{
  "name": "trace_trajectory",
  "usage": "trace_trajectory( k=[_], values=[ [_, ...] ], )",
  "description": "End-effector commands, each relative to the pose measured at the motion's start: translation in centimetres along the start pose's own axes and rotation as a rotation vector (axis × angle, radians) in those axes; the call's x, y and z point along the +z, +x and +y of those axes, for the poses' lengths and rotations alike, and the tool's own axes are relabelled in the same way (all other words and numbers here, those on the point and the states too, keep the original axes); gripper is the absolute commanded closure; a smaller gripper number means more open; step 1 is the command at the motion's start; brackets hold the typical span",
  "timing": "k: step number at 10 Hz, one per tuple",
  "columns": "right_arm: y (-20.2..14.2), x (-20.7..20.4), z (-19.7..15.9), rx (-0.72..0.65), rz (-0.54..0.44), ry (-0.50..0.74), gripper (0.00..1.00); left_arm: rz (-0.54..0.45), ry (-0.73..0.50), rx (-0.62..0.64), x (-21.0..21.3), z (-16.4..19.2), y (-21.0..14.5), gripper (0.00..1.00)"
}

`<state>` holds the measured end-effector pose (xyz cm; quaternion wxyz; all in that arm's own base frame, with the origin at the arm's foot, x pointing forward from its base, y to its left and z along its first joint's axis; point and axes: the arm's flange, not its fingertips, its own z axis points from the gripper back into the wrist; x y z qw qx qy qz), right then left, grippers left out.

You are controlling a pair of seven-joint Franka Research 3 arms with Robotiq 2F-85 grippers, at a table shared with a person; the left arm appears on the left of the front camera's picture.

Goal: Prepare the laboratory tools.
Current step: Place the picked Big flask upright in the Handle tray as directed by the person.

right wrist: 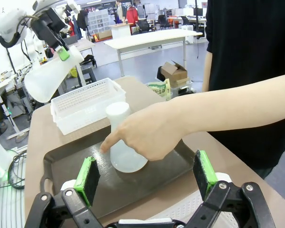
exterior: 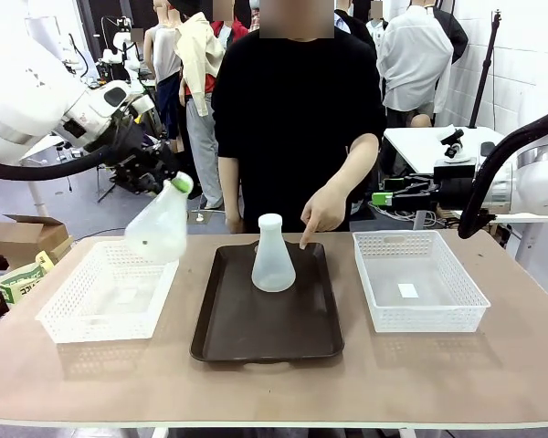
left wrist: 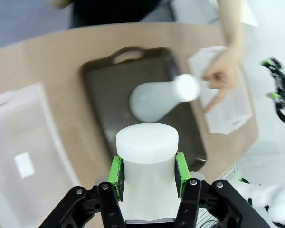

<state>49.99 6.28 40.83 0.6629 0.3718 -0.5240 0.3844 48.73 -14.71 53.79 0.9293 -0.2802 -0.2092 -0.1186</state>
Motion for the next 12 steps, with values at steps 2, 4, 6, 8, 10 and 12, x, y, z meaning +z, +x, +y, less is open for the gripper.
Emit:
trace_trajectory(
  k=[2,4,6,8,10,12],
  values=[
    [0.0,-0.1,0.1,-0.004,0.003,0.002,0.0,-0.062,-0.267,-0.237,-4.0,0.2,-2.2,1.0],
    [0.0,-0.1,0.1,-0.004,0.003,0.002,0.0,-0.16,-0.381,-0.375,-6.0,-0.5,-3.1,1.0],
    [0.0,-0.1,0.1,-0.004,0.003,0.002,0.0,-0.305,-0.402,-0.442,-7.0,-1.3,-4.6,1.0],
    [0.0,-0.1,0.1,-0.004,0.003,0.002,0.0,-0.304,-0.347,-0.297,-7.6,-1.4,-4.3,1.0],
    [0.0,-0.1,0.1,-0.004,0.003,0.002,0.0,-0.293,-0.377,-0.384,-7.1,-1.6,-3.9,1.0],
    [0.0,-0.1,0.1,-0.004,0.003,0.002,0.0,-0.285,-0.307,-0.27,-7.2,-0.7,-3.9,1.0]
  ],
)
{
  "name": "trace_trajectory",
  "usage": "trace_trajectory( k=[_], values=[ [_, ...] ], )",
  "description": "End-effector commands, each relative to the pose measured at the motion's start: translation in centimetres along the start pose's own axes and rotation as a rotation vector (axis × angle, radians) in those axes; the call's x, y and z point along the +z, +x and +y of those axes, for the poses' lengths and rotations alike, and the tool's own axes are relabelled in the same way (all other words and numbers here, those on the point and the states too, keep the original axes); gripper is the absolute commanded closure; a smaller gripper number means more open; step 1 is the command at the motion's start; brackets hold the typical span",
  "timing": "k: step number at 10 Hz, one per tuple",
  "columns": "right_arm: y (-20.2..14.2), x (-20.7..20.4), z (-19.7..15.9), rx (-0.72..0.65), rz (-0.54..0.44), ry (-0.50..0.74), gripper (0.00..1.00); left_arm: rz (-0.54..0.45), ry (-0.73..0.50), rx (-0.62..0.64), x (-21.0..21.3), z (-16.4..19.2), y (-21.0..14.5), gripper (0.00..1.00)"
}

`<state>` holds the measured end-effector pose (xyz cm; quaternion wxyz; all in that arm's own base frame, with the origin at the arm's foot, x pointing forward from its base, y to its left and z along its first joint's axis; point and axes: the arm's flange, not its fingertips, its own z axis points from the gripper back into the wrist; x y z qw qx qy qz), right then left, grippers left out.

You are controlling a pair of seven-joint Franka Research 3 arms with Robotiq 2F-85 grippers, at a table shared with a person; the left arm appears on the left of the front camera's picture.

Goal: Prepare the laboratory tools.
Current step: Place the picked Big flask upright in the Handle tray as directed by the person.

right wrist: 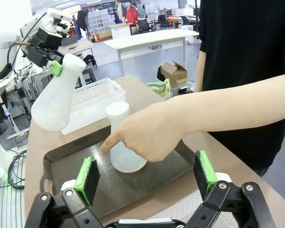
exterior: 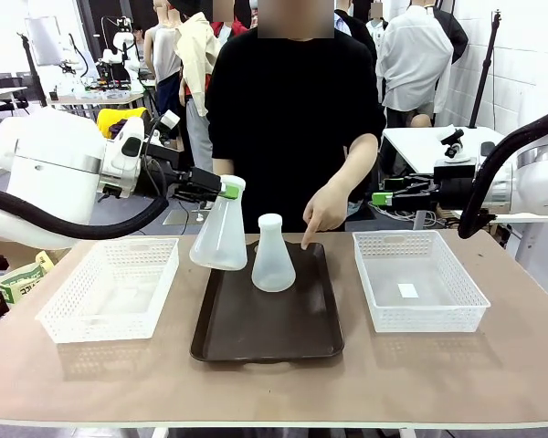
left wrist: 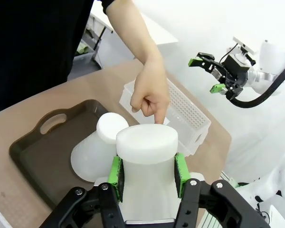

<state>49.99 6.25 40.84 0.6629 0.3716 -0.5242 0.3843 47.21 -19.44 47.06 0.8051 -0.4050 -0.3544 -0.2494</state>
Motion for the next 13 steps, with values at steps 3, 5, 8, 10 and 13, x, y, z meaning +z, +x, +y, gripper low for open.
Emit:
trace_trajectory(
  k=[3,5,8,10,13],
  values=[
    [0.0,-0.1,0.1,-0.004,0.003,0.003,0.0,-0.001,-0.171,-0.2,-2.8,0.9,-3.4,1.0],
    [0.0,-0.1,0.1,-0.004,0.003,0.003,0.0,-0.022,-0.21,-0.287,-5.4,1.1,-5.8,1.0],
    [0.0,-0.1,0.1,-0.004,0.003,0.003,0.0,-0.134,-0.32,-0.448,-7.1,1.4,-7.5,1.0],
    [0.0,-0.1,0.1,-0.004,0.003,0.003,0.0,-0.185,-0.414,-0.506,-7.9,1.5,-8.5,1.0],
    [0.0,-0.1,0.1,-0.004,0.003,0.003,0.0,-0.195,-0.438,-0.523,-9.8,2.6,-9.6,1.0]
  ],
)
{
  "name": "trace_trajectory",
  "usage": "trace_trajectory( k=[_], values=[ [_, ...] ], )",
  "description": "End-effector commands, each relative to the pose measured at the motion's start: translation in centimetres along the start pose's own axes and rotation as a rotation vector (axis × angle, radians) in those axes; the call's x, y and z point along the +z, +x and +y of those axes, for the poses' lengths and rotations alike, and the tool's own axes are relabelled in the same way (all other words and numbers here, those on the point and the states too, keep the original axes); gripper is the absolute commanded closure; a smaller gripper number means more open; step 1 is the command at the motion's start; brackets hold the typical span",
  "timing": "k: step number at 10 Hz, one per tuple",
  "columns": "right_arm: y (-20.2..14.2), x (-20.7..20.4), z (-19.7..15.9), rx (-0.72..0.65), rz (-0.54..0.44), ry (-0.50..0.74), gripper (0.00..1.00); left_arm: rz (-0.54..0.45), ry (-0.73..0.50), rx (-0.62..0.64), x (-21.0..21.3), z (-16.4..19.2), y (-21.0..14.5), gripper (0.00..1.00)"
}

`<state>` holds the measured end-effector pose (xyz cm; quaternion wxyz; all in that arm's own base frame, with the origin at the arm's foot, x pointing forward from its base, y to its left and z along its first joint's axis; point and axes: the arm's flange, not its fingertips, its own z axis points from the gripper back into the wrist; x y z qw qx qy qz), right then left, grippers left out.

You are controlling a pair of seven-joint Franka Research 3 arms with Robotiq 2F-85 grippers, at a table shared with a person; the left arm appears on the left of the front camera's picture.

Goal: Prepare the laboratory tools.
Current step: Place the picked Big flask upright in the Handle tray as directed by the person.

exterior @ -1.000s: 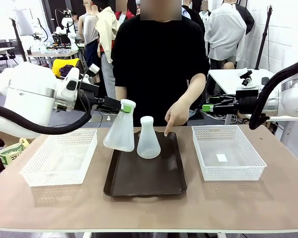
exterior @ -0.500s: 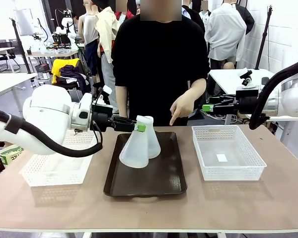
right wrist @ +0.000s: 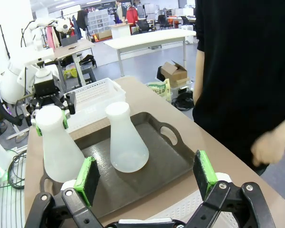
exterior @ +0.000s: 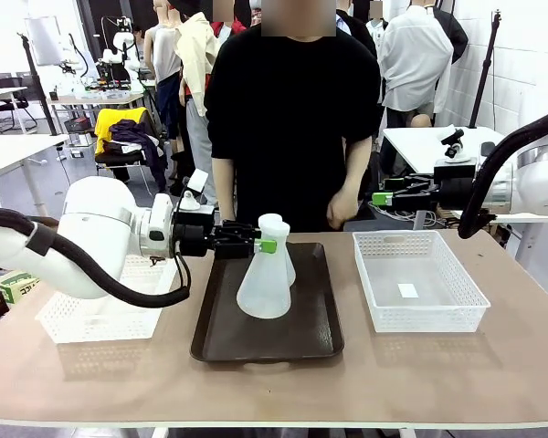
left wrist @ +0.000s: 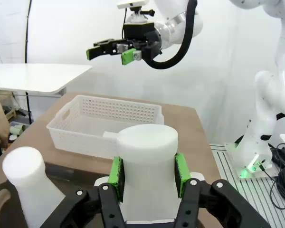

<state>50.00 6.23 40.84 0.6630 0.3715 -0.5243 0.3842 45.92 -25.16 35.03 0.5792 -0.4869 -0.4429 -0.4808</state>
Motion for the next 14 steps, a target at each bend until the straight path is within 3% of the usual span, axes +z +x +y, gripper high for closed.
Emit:
trace_trajectory(
  k=[1,6,11,12,14],
  values=[
    [0.0,-0.1,0.1,-0.004,0.003,0.003,0.0,-0.028,0.031,-0.041,-0.4,1.3,-1.3,1.0],
    [0.0,-0.1,0.1,-0.004,0.003,0.003,0.0,-0.031,0.085,-0.118,-0.8,2.8,-3.2,1.0],
    [0.0,-0.1,0.1,-0.004,0.003,0.003,0.0,-0.021,0.068,-0.07,-0.7,2.9,-4.3,1.0],
    [0.0,-0.1,0.1,-0.004,0.003,0.003,0.0,-0.021,0.071,-0.064,-0.5,2.9,-4.3,0.86],
    [0.0,-0.1,0.1,-0.004,0.003,0.003,0.0,-0.005,0.071,-0.068,-0.4,2.7,-4.2,0.48]
  ],
)
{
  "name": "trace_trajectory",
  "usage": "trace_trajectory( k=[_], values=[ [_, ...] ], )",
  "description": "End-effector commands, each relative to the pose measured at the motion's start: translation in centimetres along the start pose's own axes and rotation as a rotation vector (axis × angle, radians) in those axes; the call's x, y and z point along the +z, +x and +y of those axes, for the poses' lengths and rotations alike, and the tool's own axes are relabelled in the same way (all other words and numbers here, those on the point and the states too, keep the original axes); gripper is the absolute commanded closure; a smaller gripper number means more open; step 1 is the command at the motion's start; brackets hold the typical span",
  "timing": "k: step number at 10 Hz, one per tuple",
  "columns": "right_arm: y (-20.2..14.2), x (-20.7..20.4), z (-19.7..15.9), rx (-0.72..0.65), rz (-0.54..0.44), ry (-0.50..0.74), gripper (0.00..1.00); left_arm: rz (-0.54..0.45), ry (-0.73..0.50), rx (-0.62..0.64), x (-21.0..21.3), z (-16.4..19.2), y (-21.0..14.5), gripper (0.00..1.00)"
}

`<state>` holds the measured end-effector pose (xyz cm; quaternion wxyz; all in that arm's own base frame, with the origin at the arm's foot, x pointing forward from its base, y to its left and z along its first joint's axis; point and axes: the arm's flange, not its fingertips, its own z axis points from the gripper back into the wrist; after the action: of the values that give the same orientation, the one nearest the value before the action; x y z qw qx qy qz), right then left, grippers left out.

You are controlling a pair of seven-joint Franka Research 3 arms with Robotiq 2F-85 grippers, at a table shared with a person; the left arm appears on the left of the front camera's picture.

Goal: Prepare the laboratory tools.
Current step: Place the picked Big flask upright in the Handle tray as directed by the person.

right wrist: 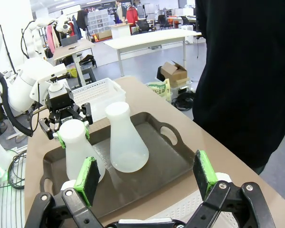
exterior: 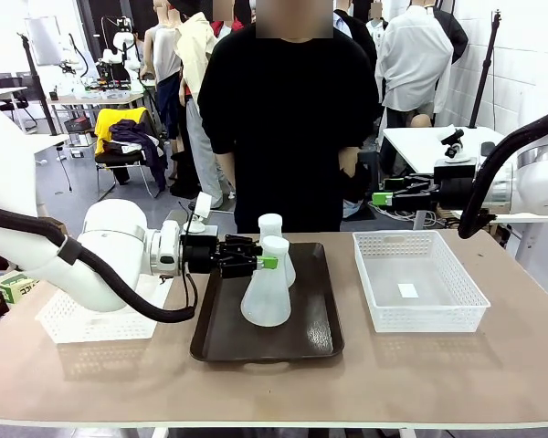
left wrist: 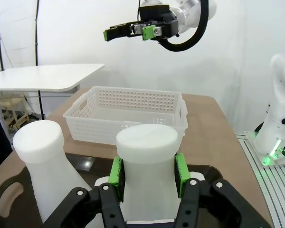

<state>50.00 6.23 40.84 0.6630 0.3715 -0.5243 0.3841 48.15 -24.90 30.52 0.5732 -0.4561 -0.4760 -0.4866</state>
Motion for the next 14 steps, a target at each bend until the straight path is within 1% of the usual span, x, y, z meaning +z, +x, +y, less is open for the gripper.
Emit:
trace_trajectory(
  k=[1,2,3,5,8,10,11,12,14],
  values=[
    [-0.04,-0.09,0.08,-0.004,0.003,0.003,0.0,0.014,0.013,0.003,0.12,-0.13,-0.07,0.28],
    [-0.04,-0.09,0.08,-0.004,0.003,0.003,0.0,0.035,0.009,0.006,0.25,-0.27,-0.02,0.09],
    [-0.04,-0.09,0.08,-0.004,0.003,0.003,0.0,0.06,-0.004,0.02,0.41,-0.48,0.03,0.0],
    [-0.04,-0.09,0.08,-0.004,0.003,0.003,0.0,0.108,-0.016,0.04,0.64,-0.61,-0.02,0.0],
    [-0.04,-0.09,0.08,-0.004,0.003,0.003,0.0,0.11,-0.002,0.037,0.92,-0.83,0.25,0.0],
    [-0.04,-0.09,0.08,-0.004,0.003,0.003,0.0,0.125,0.037,0.052,0.96,-0.67,0.16,0.0],
    [-0.04,-0.09,0.08,-0.004,0.003,0.003,0.0,0.175,0.087,0.094,0.89,-0.37,-0.01,0.0],
    [-0.04,-0.09,0.08,-0.004,0.003,0.003,0.0,0.108,0.006,0.031,0.9,-0.35,-0.04,0.0],
    [-0.04,-0.09,0.08,-0.004,0.003,0.003,0.0,0.108,0.006,0.031,0.9,-0.35,-0.04,0.0]
  ],
)
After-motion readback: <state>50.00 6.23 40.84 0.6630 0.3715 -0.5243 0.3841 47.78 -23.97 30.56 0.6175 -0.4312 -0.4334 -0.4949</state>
